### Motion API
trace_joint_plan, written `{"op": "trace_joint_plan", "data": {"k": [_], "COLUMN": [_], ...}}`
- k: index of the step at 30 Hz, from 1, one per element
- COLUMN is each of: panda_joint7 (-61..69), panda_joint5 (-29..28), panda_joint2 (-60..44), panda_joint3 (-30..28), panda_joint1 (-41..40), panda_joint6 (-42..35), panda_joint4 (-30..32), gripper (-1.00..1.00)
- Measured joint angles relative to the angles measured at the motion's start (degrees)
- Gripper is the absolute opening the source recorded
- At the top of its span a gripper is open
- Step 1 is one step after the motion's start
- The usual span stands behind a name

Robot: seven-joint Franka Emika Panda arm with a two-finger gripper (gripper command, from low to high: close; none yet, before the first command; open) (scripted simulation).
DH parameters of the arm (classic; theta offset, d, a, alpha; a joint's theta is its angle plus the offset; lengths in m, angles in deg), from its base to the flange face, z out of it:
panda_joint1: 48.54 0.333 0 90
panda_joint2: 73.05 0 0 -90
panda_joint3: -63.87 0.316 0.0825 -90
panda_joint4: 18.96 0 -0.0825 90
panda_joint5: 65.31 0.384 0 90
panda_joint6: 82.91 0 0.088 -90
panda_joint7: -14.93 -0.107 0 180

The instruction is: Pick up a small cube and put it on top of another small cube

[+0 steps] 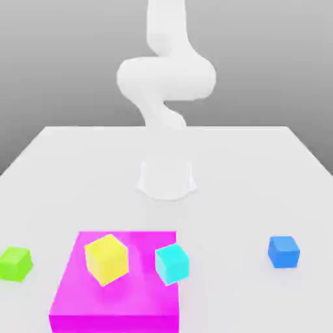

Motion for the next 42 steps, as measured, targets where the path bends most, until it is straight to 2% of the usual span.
{"op": "trace_joint_plan", "data": {"k": [10,16,21,28,29,36,42], "panda_joint7": [21.9,34.8,44.1,42.1,41.8,41.9,45.7], "panda_joint5": [0.0,0.0,-2.1,-8.5,-8.9,-8.8,-3.6], "panda_joint2": [-21.2,-33.6,-44.1,-58.6,-59.7,-59.5,-48.4], "panda_joint3": [2.2,5.6,8.7,4.3,3.7,3.9,7.6], "panda_joint1": [14.0,20.3,25.8,29.9,30.4,30.3,27.5], "panda_joint6": [12.0,19.1,25.0,36.0,36.9,36.6,27.6], "panda_joint4": [9.6,15.2,19.9,18.7,18.5,18.6,20.7], "gripper": [0.0,0.0,0.0,0.0,-1.0,-1.0,-1.0]}}
